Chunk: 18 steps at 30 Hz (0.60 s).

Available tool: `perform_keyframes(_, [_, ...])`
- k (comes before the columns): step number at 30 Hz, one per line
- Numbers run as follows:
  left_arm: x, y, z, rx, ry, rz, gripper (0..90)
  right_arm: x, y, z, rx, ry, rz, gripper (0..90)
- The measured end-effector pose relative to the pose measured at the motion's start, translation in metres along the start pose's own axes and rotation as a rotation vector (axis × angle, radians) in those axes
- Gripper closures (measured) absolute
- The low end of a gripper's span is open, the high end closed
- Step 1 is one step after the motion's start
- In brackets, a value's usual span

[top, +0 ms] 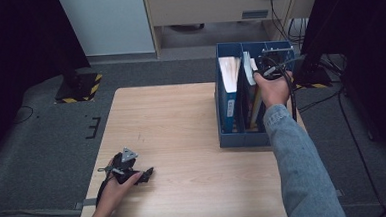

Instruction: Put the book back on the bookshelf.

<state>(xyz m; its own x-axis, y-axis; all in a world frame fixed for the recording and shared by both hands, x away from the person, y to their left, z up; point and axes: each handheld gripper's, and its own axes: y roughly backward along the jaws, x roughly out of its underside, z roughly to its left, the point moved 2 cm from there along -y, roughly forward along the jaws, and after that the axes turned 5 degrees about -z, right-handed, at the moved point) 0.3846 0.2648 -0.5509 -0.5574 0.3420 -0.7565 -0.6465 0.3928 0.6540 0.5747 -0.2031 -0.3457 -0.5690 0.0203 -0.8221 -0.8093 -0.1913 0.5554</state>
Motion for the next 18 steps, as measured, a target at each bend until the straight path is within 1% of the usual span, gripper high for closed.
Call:
perform_keyframes(9, [0.000, 0.000, 0.000, 0.000, 0.000, 0.000, 0.0, 0.002, 0.000, -0.001, -0.011, -0.003, 0.004, 72.9])
perform_keyframes(12, [0.000, 0.000, 0.000, 0.000, 0.000, 0.000, 0.0, 0.000, 0.003, -0.001, -0.022, -0.013, -0.013, 72.2])
perform_keyframes(14, [0.000, 0.000, 0.000, 0.000, 0.000, 0.000, 0.0, -0.002, 0.006, 0.000, -0.026, -0.008, -0.016, 71.9])
perform_keyframes(16, [0.000, 0.000, 0.000, 0.000, 0.000, 0.000, 0.0, -0.003, 0.009, 0.000, -0.029, -0.003, -0.020, 70.3])
perform_keyframes(18, [0.000, 0.000, 0.000, 0.000, 0.000, 0.000, 0.0, -0.005, 0.013, -0.001, -0.027, -0.002, -0.029, 66.7])
